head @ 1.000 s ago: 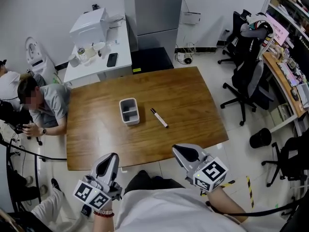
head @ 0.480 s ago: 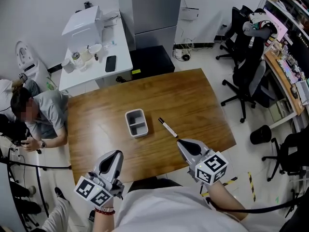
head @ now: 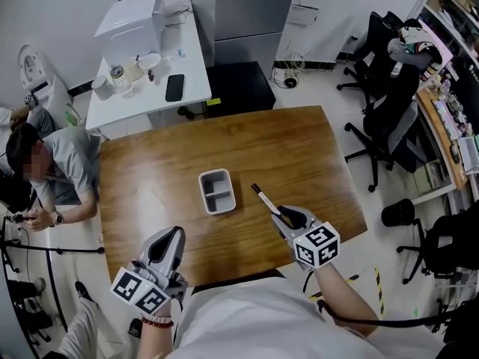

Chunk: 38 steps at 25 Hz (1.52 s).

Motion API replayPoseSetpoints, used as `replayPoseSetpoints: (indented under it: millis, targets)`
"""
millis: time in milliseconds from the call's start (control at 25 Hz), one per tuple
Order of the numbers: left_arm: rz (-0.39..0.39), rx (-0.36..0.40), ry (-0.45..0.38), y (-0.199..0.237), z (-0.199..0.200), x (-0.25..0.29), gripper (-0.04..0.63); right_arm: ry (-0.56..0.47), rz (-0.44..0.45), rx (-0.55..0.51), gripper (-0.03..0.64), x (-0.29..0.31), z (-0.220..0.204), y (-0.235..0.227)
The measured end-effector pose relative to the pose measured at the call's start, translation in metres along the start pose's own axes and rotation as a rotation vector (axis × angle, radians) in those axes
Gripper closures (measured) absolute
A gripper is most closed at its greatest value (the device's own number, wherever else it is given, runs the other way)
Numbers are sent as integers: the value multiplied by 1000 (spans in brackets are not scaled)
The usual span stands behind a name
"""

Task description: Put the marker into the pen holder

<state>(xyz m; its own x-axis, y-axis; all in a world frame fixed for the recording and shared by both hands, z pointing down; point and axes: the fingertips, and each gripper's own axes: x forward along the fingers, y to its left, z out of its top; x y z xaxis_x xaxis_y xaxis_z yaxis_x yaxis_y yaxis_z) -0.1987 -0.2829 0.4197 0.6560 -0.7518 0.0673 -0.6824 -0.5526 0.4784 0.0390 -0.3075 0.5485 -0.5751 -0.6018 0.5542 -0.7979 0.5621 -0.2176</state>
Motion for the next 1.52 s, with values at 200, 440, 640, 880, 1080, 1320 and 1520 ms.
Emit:
replayPoseSetpoints:
  millis: [200,440,640,880,1080,1320,1520]
  targets:
    - [32,-27,-9,0,-2,8,595,181,-39,-54,499,42,-50,-37]
    - [85,-58,-28,8,-1,7,595,293,-90,-103,503,75,-93,-66]
    - [124,-51,-37,14,4,2,595,343,-77,-129,503,82,-107,-66]
    - [101,-58,-37,15,6,8,595,339,-69,-187,549,87,-103,-63]
    - [83,-60,-30,13,4,16,595,274,-68,-141,551,78,-79,-61]
    - [105,-66,-46,15,6,10,595,138,71,-281,551,56,-5,-13]
    - [129,-76,-65,22,4,0,595,231,200,-535,551,66,0,40]
